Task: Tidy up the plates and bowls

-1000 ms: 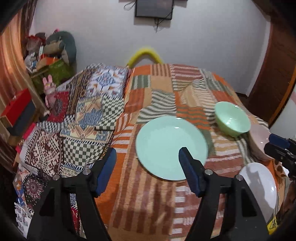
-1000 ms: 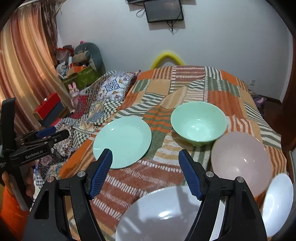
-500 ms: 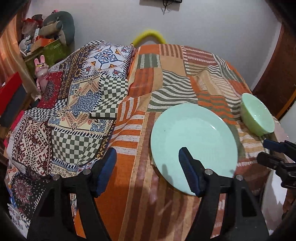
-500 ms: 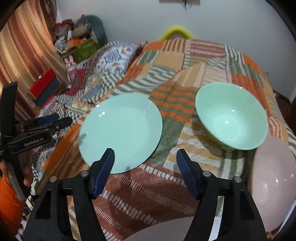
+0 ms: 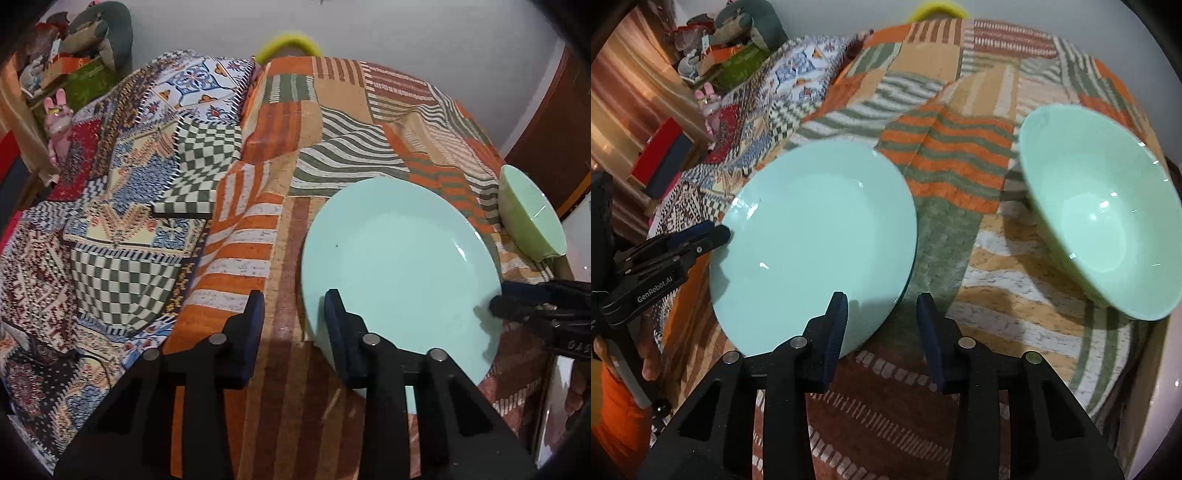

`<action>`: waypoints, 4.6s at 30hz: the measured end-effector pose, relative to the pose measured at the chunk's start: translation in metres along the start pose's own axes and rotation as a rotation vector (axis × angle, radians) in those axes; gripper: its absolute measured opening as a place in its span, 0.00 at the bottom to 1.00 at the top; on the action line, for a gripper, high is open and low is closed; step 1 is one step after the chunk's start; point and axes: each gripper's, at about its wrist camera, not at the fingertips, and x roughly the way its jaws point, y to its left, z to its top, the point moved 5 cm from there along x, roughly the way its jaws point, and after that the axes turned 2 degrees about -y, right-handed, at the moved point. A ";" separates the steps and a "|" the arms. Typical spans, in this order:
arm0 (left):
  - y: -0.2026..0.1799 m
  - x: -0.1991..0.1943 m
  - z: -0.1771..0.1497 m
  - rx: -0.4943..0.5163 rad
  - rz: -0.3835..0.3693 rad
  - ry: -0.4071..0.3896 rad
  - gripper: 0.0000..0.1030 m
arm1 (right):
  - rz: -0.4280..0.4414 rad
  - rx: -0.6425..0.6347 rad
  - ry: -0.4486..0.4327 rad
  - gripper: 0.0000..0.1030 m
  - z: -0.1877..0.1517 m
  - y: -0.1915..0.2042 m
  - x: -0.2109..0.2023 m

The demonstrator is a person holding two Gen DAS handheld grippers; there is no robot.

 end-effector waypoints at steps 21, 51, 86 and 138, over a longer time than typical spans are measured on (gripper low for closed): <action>-0.032 -0.041 -0.009 0.068 -0.041 -0.033 0.25 | 0.069 0.064 -0.058 0.21 -0.002 0.005 -0.026; -0.149 -0.218 -0.062 0.206 -0.091 -0.261 0.25 | 0.032 0.026 -0.373 0.21 -0.100 -0.011 -0.196; -0.235 -0.137 -0.134 0.289 -0.173 -0.035 0.26 | -0.055 0.217 -0.262 0.21 -0.195 -0.089 -0.169; -0.260 -0.152 -0.089 0.383 -0.139 -0.138 0.45 | -0.130 0.266 -0.402 0.57 -0.175 -0.108 -0.199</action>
